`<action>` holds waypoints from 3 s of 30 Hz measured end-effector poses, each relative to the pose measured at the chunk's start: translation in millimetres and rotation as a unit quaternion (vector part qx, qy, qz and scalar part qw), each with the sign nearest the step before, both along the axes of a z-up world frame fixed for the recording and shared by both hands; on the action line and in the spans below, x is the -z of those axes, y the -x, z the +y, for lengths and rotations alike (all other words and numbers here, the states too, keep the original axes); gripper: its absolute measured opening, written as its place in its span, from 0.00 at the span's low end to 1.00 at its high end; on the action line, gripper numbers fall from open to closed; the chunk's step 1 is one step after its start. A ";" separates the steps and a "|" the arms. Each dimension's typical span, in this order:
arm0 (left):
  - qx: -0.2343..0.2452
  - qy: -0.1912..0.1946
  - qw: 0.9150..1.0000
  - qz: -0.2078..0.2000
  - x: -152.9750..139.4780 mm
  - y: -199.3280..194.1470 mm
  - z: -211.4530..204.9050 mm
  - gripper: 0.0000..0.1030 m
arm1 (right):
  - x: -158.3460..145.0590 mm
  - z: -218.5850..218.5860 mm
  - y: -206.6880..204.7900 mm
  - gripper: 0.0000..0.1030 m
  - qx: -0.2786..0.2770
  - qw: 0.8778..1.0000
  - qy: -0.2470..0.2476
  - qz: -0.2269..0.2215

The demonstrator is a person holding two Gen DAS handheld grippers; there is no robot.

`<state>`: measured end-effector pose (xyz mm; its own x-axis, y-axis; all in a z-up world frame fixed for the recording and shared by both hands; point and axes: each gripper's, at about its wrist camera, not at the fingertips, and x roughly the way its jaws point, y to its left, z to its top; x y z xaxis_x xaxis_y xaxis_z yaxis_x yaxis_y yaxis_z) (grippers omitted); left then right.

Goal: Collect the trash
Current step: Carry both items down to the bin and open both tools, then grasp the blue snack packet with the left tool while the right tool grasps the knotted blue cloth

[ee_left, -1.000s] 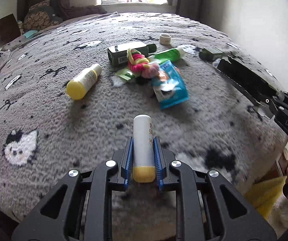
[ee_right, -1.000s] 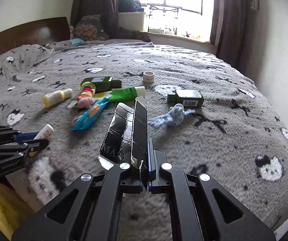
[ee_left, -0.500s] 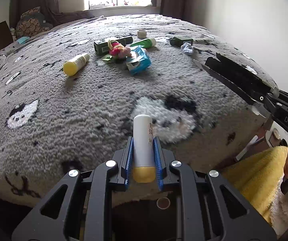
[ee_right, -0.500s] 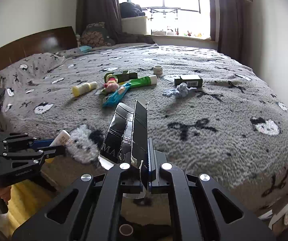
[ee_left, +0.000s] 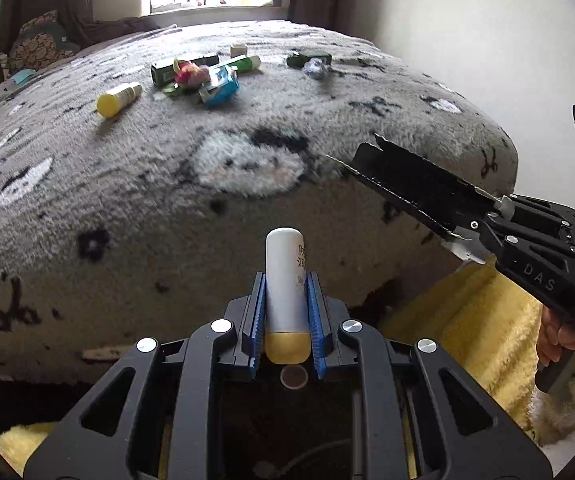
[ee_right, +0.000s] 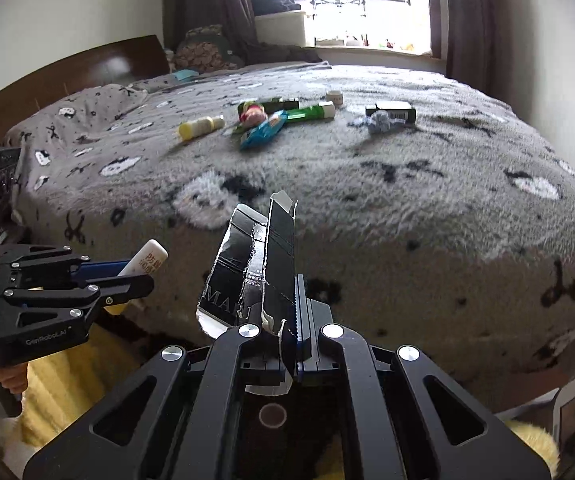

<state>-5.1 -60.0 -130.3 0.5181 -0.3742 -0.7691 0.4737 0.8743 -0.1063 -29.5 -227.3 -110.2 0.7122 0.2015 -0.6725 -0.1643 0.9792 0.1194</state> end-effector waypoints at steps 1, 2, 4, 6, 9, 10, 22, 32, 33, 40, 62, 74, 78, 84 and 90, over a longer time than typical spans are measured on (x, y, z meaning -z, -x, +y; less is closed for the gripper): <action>0.003 0.000 1.000 0.007 4.6 2.5 -0.4 0.18 | 3.3 0.2 2.3 0.04 0.001 1.000 0.000 0.005; 0.005 0.000 1.000 0.014 9.0 4.3 -0.7 0.18 | 6.3 0.6 4.6 0.04 0.000 1.000 0.000 0.010; 0.013 -0.004 0.999 0.033 22.4 7.9 -2.7 0.18 | 11.1 2.8 9.5 0.04 -0.002 1.000 0.001 0.017; 0.015 -0.010 0.999 0.050 35.6 9.0 -3.8 0.18 | 13.4 5.0 14.3 0.04 -0.005 1.000 0.004 0.021; 0.016 -0.011 0.997 0.074 52.8 11.0 -2.8 0.18 | 15.7 10.0 22.4 0.04 -0.022 0.999 0.008 0.027; 0.015 -0.012 0.997 0.080 57.7 11.3 -2.2 0.18 | 16.8 11.3 24.0 0.04 -0.028 0.999 0.006 0.031; 0.005 -0.021 0.991 0.133 104.8 10.9 0.5 0.18 | 78.2 25.0 16.5 0.04 -0.043 0.987 0.006 0.158; -0.006 -0.023 0.985 0.171 145.0 7.1 -0.1 0.18 | 133.7 26.7 8.3 0.04 -0.029 0.966 -0.035 0.254; -0.007 -0.021 0.984 0.174 147.0 6.3 1.0 0.18 | 137.7 26.7 6.3 0.04 -0.030 0.965 -0.038 0.259; -0.002 -0.016 0.980 0.198 165.8 4.5 2.2 0.18 | 160.5 24.6 -1.4 0.05 -0.022 0.956 -0.048 0.288; -0.023 -0.018 0.985 0.171 136.5 -2.8 14.6 0.57 | 122.5 -21.7 -9.7 0.74 0.044 0.969 -0.083 0.227; -0.055 -0.009 0.996 0.063 47.9 -18.0 40.5 0.70 | 41.6 -52.2 -20.1 0.82 0.081 0.988 -0.046 0.120; -0.054 -0.007 0.998 0.025 16.9 -21.1 40.8 0.72 | 12.5 -49.0 -25.4 0.82 0.076 0.993 -0.023 0.082; -0.056 -0.011 0.998 -0.016 -11.8 -42.5 29.5 0.79 | -14.5 -47.6 -55.7 0.82 0.068 0.997 0.013 0.040; -0.056 -0.022 0.997 -0.038 -22.5 -81.8 4.4 0.79 | -23.1 -48.5 -112.0 0.82 0.085 0.996 0.028 0.023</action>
<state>76.7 -55.6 -107.8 0.6115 -0.2769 -0.7412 0.3780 0.9252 -0.0338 82.5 -275.8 -87.1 0.7010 0.0428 -0.7119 0.0078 0.9977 0.0677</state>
